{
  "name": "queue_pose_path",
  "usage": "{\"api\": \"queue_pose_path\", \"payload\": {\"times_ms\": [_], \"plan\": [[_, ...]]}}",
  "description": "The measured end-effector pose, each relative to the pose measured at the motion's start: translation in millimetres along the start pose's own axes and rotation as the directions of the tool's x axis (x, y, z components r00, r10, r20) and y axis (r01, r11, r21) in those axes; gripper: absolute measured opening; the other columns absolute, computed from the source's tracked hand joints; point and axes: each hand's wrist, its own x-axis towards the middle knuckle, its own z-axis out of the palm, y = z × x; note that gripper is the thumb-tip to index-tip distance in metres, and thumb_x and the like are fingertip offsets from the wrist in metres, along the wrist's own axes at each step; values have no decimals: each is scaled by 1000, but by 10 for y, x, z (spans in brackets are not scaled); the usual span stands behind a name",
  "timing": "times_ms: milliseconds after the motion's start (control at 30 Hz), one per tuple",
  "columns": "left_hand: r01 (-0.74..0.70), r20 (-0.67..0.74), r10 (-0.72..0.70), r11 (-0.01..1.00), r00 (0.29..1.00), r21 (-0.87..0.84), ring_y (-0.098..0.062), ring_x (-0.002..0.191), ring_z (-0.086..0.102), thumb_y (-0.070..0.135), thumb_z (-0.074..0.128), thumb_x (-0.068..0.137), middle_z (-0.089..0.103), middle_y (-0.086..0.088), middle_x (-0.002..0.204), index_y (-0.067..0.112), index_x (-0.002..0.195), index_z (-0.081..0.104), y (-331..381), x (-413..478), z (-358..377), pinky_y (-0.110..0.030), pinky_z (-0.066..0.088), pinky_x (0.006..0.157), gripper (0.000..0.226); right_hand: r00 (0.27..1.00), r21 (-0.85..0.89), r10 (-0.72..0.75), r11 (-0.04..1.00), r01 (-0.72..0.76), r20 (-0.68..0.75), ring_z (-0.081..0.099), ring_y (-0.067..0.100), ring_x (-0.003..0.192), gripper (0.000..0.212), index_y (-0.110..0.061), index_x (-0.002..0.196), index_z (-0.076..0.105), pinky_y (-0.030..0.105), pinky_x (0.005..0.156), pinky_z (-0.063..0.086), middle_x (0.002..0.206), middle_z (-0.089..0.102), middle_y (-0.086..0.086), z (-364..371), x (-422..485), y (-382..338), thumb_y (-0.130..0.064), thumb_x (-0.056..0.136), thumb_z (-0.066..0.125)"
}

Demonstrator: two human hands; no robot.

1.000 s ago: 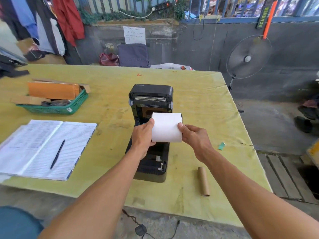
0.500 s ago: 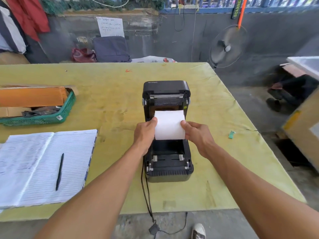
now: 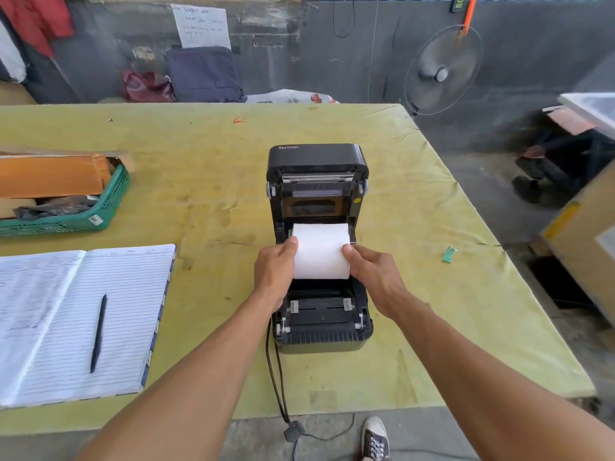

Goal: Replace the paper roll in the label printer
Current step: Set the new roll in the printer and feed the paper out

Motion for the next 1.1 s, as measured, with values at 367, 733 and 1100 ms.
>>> {"api": "queue_pose_path", "payload": {"times_ms": [367,733,1100], "plan": [[-109,-43,124,962,991,252,-18,54,30,37,49,100,32,-2,54,11,57,30,173,-240,14,-30,23,52,54,1000,-148,23,989,-24,-9,66,4,79,32,-3,112,73,20,71,52,92,74,-8,57,-30,-57,-29,98,62],[-122,-109,158,952,981,280,-10,42,22,30,53,98,27,1,47,13,51,27,212,-255,46,-20,21,37,56,999,-233,-31,972,25,-20,65,19,83,37,5,108,74,44,87,56,89,69,-4,73,-42,-91,-29,97,63],[28,-181,15,972,983,234,-15,44,26,27,53,99,29,1,45,15,45,26,296,-371,92,-24,23,42,61,1000,-234,-21,972,20,-4,61,22,124,53,-6,129,66,44,109,47,134,66,2,-2,115,-35,-42,91,67]]}}
